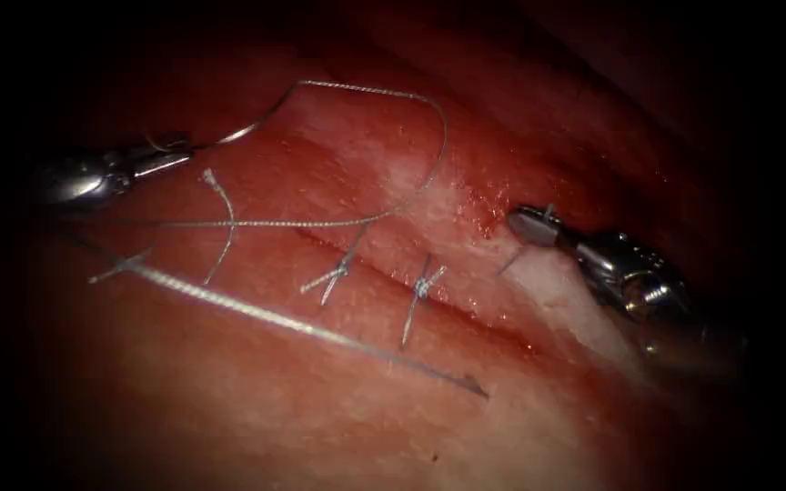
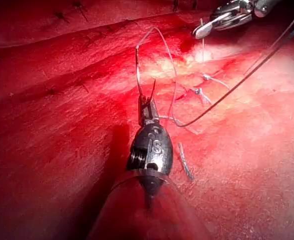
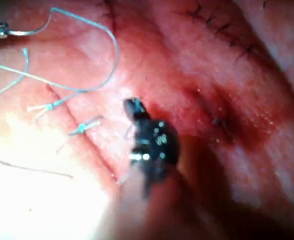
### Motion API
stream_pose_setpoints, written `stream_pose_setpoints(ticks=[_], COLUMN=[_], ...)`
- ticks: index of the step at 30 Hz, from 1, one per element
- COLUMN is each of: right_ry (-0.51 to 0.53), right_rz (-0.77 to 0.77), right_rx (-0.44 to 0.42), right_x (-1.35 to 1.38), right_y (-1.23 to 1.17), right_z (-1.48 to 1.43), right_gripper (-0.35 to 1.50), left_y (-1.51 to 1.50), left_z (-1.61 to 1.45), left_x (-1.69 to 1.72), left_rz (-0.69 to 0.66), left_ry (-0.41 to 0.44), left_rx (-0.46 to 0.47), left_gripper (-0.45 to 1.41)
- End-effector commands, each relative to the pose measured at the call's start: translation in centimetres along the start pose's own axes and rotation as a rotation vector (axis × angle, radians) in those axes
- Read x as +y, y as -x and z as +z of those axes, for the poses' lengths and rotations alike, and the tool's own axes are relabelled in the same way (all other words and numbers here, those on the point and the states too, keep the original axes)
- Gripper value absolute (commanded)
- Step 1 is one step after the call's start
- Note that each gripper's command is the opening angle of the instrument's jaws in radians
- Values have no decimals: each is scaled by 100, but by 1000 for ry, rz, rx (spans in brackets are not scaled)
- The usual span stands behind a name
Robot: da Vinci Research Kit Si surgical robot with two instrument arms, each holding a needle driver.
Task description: Wound Closure
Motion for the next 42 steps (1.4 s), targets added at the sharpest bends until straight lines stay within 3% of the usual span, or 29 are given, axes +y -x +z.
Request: stream_pose_setpoints(ticks=[1,24,25,26,27,28,29,30,31,32,35,42], right_ry=[-14,-80,-88,-91,-91,-96,-104,-104,-105,-110,-114,-124], right_rz=[-24,-94,-102,-105,-105,-102,-110,-110,-126,-130,-154,-169], right_rx=[5,20,32,44,44,53,65,65,64,62,59,54], right_x=[-4,-23,-24,-24,-24,-24,-25,-25,-26,-27,-31,-35], right_y=[0,-21,-24,-26,-26,-28,-30,-30,-31,-32,-36,-36], right_z=[5,7,7,7,7,7,3,3,1,-2,-9,-20], right_gripper=[-35,-35,-10,29,29,51,78,78,79,79,81,83], left_y=[7,8,8,7,7,7,5,5,3,1,-12,-30], left_z=[6,1,1,2,2,2,3,3,3,3,0,-14], left_x=[6,10,10,10,10,9,7,7,5,4,-1,3], left_rz=[0,0,0,-6,-6,-24,-79,-79,-105,-113,-134,-107], left_ry=[0,1,1,2,2,3,3,3,-3,-12,-85,-58], left_rx=[0,-1,-1,-3,-3,-6,-11,-11,-12,-14,-35,-38], left_gripper=[-45,-45,-45,-25,-25,15,81,81,98,103,115,111])
